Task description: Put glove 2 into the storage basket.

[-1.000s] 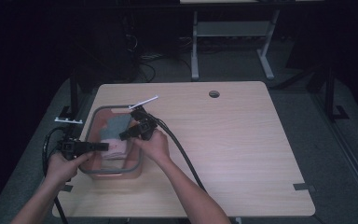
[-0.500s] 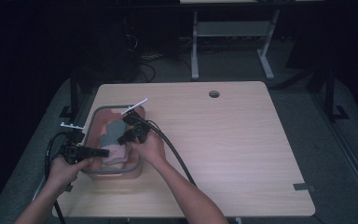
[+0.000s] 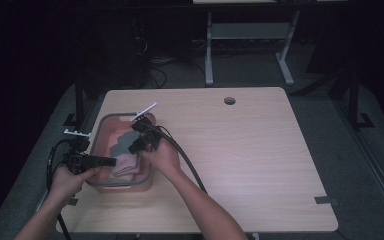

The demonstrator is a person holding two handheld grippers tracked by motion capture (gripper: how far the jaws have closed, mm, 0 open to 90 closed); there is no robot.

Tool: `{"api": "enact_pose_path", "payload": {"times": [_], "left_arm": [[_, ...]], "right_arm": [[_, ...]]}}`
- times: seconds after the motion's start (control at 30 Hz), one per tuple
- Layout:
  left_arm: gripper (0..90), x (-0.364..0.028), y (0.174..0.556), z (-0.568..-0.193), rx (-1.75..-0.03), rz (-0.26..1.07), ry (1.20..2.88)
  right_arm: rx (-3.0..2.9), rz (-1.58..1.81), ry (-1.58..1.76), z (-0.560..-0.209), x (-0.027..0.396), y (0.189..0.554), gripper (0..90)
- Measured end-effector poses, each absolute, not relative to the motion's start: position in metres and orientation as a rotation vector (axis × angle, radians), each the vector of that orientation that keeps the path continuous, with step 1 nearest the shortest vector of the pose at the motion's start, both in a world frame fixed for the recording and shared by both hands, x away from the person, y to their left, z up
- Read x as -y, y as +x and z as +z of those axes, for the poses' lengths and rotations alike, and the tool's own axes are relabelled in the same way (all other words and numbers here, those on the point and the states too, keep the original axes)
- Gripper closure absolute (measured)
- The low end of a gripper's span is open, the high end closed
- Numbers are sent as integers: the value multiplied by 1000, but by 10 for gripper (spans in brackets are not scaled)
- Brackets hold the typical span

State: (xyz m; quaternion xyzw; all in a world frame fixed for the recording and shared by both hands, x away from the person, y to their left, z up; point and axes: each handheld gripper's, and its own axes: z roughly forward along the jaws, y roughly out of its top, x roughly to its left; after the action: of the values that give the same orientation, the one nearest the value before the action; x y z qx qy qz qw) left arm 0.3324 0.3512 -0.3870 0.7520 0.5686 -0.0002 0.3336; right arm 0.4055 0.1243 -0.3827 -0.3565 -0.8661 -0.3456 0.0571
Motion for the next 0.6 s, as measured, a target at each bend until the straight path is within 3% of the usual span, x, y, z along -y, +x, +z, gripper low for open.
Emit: {"api": "enact_pose_path", "payload": {"times": [0.6], "left_arm": [[492,-343,334,-361,-1435,42,1915]], "right_arm": [[2577,-1166,-1110,-357,-84,404,509]]}}
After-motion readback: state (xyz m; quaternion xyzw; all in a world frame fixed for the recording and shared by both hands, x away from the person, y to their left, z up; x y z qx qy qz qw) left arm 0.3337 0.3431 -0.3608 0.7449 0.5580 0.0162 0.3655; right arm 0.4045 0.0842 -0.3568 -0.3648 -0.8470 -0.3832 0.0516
